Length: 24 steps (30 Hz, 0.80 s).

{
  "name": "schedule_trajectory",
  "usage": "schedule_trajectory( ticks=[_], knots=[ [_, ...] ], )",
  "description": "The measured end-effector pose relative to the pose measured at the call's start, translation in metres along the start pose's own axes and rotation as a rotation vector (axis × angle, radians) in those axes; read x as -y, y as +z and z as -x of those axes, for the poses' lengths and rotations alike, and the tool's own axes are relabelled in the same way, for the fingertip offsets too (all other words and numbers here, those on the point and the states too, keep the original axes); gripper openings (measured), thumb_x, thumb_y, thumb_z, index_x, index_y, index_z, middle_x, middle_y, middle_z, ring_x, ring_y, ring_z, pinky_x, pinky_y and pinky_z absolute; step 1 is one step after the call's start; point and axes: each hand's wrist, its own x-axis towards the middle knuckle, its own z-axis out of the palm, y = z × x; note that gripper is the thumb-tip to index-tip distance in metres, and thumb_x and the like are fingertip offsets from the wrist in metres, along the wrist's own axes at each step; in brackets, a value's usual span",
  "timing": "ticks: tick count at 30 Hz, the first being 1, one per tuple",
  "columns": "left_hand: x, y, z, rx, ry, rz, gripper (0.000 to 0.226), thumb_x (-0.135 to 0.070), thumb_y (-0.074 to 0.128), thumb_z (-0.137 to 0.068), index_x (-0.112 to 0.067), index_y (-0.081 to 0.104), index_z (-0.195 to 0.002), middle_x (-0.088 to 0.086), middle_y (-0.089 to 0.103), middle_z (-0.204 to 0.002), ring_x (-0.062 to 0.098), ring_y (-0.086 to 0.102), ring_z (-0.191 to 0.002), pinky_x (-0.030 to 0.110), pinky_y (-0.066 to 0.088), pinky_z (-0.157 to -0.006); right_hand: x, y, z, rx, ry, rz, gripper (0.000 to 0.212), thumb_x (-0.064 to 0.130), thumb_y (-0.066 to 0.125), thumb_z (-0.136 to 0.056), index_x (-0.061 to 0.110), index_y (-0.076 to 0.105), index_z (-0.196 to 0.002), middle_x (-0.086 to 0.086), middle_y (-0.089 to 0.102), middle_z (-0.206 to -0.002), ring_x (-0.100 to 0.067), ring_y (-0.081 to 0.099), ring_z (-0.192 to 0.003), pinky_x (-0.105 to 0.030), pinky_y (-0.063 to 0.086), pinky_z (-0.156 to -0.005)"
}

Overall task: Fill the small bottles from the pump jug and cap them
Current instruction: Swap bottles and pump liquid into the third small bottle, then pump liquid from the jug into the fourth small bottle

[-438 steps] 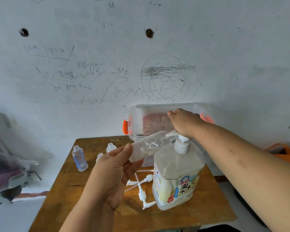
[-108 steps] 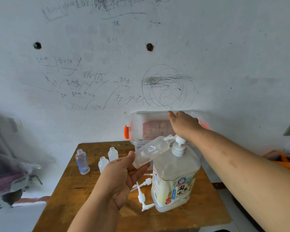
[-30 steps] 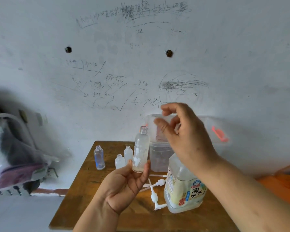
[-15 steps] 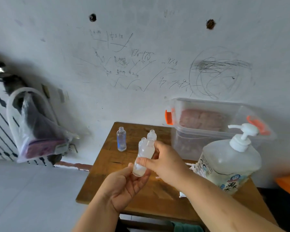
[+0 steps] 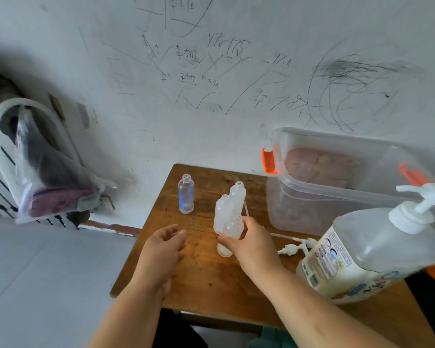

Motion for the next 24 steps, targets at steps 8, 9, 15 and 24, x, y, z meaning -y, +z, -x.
schedule_trajectory(
  ticks=[8,9,15,24],
  knots=[
    [-0.005,0.011,-0.033,-0.127,0.175,-0.193,0.062,-0.036,0.07,-0.087,-0.021,0.042,-0.141,0.0,0.054,-0.135,0.018,0.056,-0.113,0.038,0.051,-0.096,-0.003,0.002,-0.005,0.026,-0.047,0.025,0.075,0.04,0.077,-0.075,0.033,0.035,-0.136,0.01,0.042,-0.144,-0.013,0.046,-0.128,-0.03,0.044,-0.1],
    [-0.007,0.013,-0.038,-0.136,0.19,-0.202,0.067,-0.037,0.072,-0.086,-0.021,0.039,-0.142,0.0,0.051,-0.139,0.017,0.054,-0.114,0.037,0.05,-0.094,-0.005,0.001,-0.005,0.035,-0.052,0.022,0.08,0.041,0.079,-0.072,0.034,0.032,-0.137,0.01,0.041,-0.144,-0.013,0.046,-0.128,-0.032,0.045,-0.102],
    [-0.026,0.031,-0.069,-0.091,0.236,-0.232,0.086,-0.021,0.076,-0.083,-0.023,0.024,-0.151,0.003,0.041,-0.148,0.025,0.048,-0.128,0.036,0.046,-0.096,-0.021,-0.016,0.002,0.066,-0.081,0.03,0.083,0.044,0.079,-0.071,0.044,0.028,-0.137,0.014,0.035,-0.143,-0.006,0.044,-0.124,-0.027,0.046,-0.099],
    [-0.026,0.051,-0.084,-0.162,0.266,-0.241,0.056,-0.022,0.072,-0.087,-0.02,0.047,-0.137,0.004,0.06,-0.125,0.022,0.057,-0.105,0.036,0.05,-0.09,-0.042,-0.049,0.02,-0.029,-0.071,0.016,0.063,0.033,0.07,-0.083,0.04,0.034,-0.135,0.018,0.042,-0.132,0.002,0.05,-0.1,-0.004,0.039,-0.06]
  ],
)
